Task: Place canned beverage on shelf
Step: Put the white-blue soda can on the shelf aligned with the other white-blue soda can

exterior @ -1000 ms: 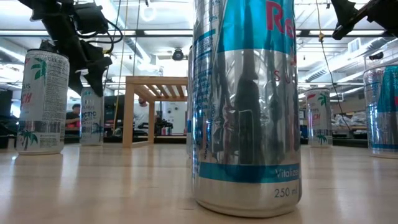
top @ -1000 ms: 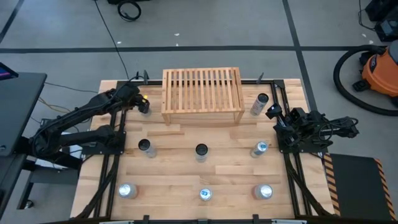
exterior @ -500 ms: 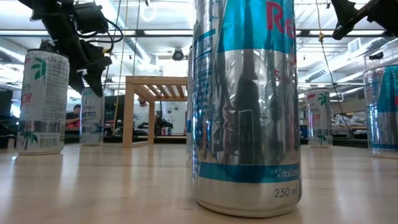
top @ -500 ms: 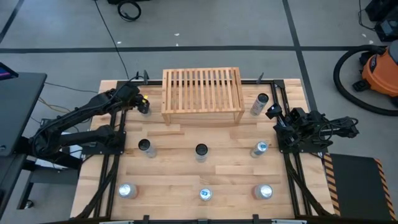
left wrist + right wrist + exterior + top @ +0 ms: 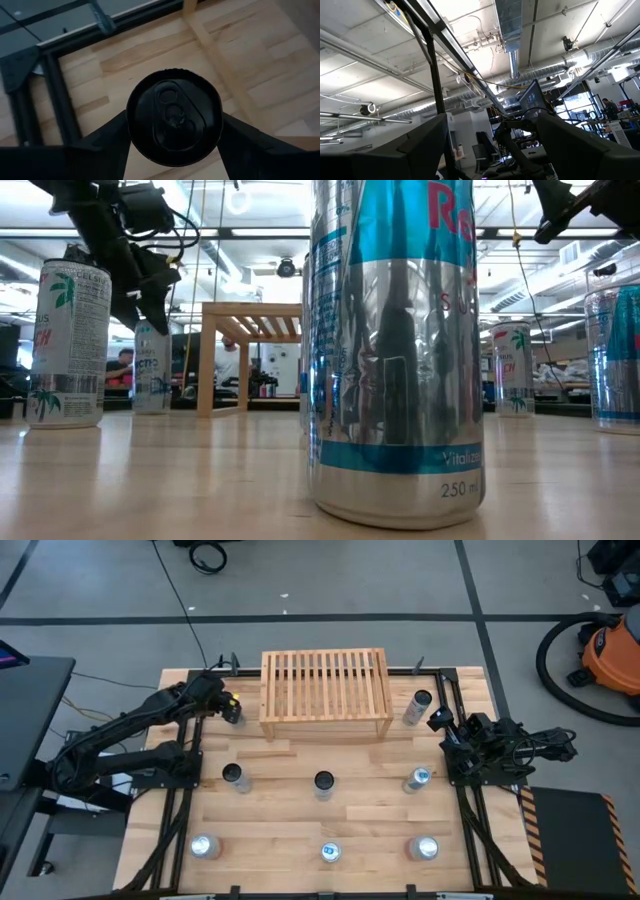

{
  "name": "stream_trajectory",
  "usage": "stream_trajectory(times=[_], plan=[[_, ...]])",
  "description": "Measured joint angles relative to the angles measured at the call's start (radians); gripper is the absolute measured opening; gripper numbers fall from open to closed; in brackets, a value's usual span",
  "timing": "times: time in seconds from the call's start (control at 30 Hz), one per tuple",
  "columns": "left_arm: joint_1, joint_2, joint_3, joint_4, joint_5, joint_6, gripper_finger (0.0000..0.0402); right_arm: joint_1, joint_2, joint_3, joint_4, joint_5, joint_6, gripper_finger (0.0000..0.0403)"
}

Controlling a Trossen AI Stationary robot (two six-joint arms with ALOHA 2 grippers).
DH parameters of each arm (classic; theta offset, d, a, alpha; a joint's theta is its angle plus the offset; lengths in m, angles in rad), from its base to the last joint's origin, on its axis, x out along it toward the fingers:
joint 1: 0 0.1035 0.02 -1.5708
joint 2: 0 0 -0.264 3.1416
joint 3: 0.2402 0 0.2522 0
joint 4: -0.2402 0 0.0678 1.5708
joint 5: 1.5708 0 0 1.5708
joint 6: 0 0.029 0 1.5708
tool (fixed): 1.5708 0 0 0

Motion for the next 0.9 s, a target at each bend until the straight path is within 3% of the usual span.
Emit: stream_trajectory(times=[0.13,0.6,0.9], plan=[[-0.001,0.000,0.041,-0.010,0.038,-0.001,0.0249,0.000,0.000,0.000,0.000,0.000,0.000,0.0318],[-0.001,0.008,0.304,-0.163,0.031,-0.005,0.0249,0.000,0.000,0.000,0.000,0.000,0.000,0.0318],[-0.001,0.165,0.516,-0.279,0.025,0.012,0.0249,0.000,0.000,0.000,0.000,0.000,0.000,0.0318]])
